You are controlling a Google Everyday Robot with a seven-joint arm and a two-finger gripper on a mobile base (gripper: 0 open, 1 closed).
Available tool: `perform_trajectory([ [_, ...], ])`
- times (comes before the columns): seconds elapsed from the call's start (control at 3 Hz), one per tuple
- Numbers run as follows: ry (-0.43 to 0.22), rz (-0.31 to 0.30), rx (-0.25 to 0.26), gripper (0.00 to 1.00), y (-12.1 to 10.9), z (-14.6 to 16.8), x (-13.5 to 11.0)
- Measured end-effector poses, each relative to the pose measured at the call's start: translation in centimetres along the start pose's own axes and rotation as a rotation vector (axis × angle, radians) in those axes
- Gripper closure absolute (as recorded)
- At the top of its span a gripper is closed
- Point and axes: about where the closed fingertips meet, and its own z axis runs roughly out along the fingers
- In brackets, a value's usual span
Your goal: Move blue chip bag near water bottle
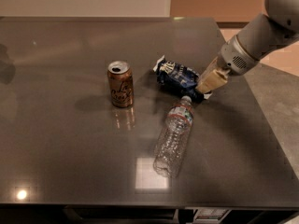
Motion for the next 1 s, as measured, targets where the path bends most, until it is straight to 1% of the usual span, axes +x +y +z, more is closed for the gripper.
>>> perform_trajectory([
  [0.33, 0.002, -0.003, 0.016, 0.81, 0.72, -0.35, 0.23],
  [0.67, 0.003, -0.003, 0.039, 0.57, 0.94, -0.86, 0.45],
  [1.0, 0.004, -0.004, 0.036, 0.34, 0.97, -0.68, 0.38],
])
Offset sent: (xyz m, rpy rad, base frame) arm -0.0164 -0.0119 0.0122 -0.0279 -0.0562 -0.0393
